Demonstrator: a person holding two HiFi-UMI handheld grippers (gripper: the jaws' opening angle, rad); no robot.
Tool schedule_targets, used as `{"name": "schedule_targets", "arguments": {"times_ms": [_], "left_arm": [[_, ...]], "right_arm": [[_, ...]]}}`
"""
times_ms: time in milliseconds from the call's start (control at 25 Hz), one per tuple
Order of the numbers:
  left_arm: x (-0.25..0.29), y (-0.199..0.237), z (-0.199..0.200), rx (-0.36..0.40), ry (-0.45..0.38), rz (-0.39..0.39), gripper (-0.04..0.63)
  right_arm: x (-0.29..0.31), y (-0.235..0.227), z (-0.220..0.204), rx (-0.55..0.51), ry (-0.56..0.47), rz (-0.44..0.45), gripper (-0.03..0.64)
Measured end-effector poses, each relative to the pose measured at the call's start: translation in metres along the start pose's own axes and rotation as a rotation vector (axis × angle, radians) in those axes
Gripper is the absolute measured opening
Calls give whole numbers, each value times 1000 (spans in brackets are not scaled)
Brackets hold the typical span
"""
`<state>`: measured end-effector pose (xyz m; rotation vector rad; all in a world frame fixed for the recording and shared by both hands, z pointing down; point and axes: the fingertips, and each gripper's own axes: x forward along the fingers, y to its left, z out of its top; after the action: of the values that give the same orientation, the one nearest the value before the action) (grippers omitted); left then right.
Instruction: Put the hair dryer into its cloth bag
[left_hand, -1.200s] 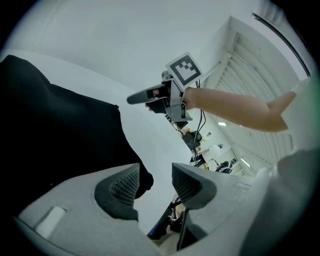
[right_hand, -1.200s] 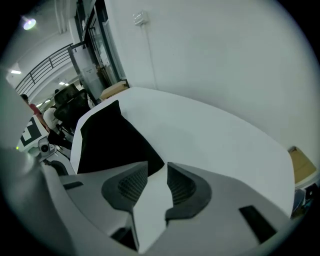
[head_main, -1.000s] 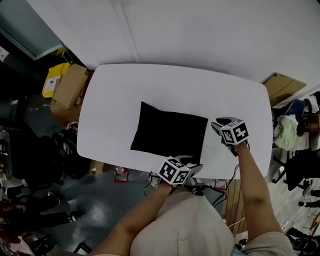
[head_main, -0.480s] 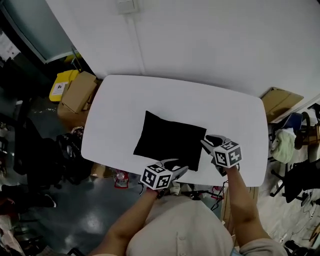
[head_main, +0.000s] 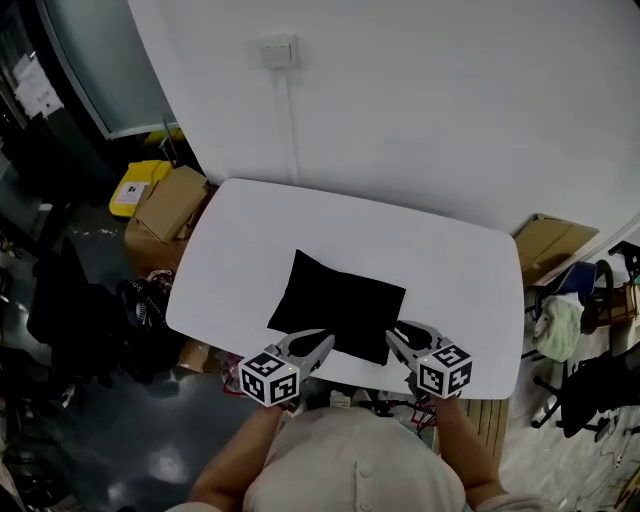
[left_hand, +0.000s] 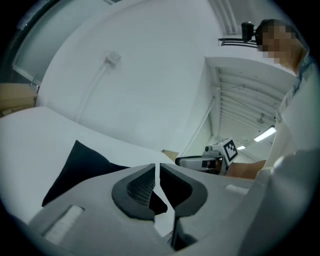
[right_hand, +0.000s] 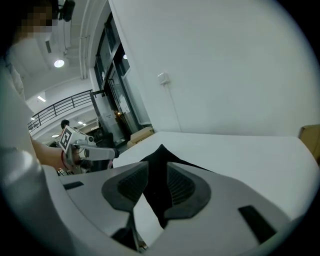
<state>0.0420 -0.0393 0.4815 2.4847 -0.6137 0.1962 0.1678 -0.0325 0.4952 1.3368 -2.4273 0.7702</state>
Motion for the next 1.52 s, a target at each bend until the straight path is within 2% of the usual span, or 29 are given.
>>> {"name": "schedule_targets", "arguments": {"times_ms": [240,440,640,920,1520], "left_arm": [[-32,-16,24,73,-94,-9,12],[-55,-17,30,91,-114,-56,11],[-82,-11,38,133,-127,-91,11],[-121,-3,28,129,-129,-132,11],[-162,-3,21,130,-141,-218,11]], "right_arm": [[-17,36,6,-28,-71,1,89],[-19,71,11,-30,-140,-29,41],[-10,101,20,-30,-209,-67,35],[2,146,7,-1,-241,-85,18],[13,200,8,-63,-271,-96,15]]}}
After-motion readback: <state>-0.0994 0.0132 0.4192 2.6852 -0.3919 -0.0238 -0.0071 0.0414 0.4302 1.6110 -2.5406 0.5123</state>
